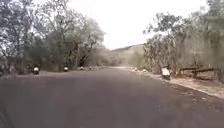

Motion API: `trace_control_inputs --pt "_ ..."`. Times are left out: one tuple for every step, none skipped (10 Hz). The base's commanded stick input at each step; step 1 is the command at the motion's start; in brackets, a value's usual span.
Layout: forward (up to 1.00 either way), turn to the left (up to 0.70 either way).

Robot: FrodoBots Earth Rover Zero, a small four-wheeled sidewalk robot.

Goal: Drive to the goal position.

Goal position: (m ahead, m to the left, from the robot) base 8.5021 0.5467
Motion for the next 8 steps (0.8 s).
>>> trace_control_inputs --pt "1.0 0.0" --pt "1.0 0.0" --pt "1.0 0.0" --pt "1.0 0.0" --pt "1.0 0.0" --pt "1.0 0.0" --pt "1.0 0.0" --pt "1.0 0.0"
